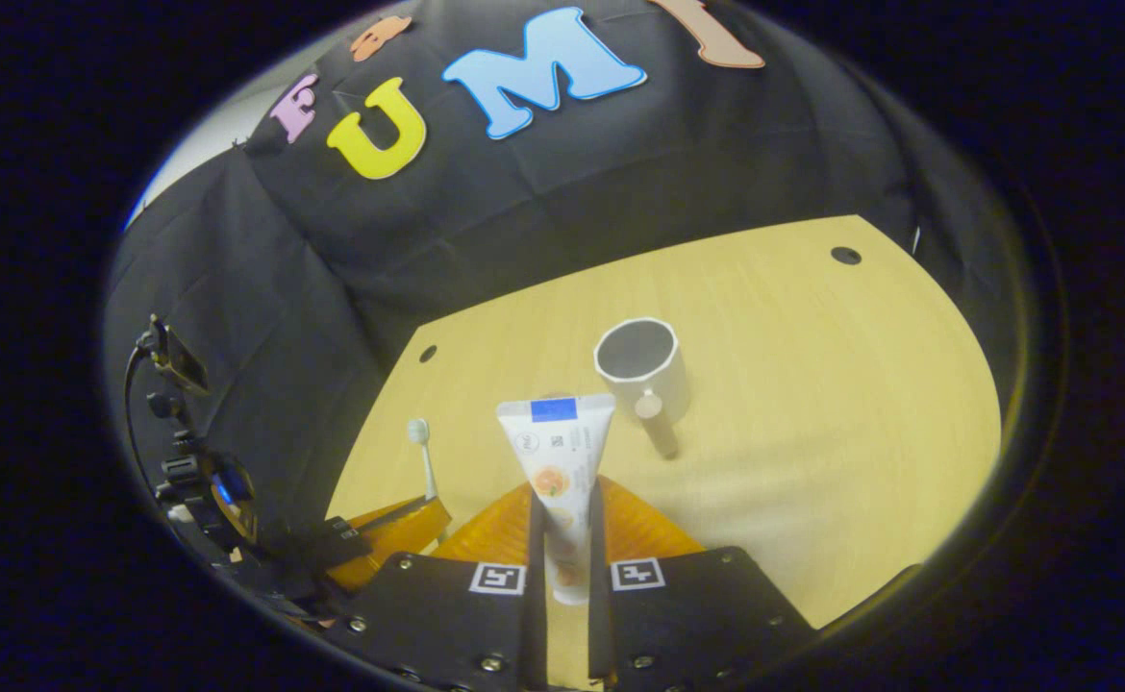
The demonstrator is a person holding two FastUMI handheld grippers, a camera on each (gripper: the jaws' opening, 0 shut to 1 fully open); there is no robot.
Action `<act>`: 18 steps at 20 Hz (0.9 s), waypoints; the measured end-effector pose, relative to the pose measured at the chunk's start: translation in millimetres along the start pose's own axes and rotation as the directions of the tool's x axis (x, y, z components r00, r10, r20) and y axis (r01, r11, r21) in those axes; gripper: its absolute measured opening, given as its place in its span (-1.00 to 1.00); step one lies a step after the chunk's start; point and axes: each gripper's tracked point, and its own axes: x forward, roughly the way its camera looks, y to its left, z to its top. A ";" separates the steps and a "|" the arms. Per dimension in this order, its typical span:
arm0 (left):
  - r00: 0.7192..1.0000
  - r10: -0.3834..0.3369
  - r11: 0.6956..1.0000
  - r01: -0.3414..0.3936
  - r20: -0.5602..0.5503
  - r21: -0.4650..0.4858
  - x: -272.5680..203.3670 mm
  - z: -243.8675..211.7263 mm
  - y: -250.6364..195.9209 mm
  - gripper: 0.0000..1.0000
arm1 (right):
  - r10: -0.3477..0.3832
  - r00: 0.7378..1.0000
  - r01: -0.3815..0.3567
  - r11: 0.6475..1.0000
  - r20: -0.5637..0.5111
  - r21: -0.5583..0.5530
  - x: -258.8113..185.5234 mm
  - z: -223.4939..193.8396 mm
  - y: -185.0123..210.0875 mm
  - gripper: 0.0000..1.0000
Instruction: Put the toothbrush and toothpaste on the desktop into the cup, then pick up the cup and place it on the coaster on the desktop.
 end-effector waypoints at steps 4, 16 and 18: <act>0.995 -0.009 1.000 0.010 0.099 -0.010 4.0 35.5 -6.4 -0.82 | 0.035 0.995 -0.031 0.998 0.093 -0.051 7.5 31.4 13.8 -0.65; 0.941 -0.066 0.998 0.061 0.333 0.026 19.6 122.8 -33.0 -0.84 | 0.044 0.917 0.009 0.991 0.396 -0.131 37.7 137.8 13.7 -0.65; 0.933 -0.076 0.997 0.066 0.352 0.040 22.8 132.4 -36.3 -0.84 | 0.024 0.904 0.036 0.991 0.428 -0.131 45.1 150.2 7.7 -0.65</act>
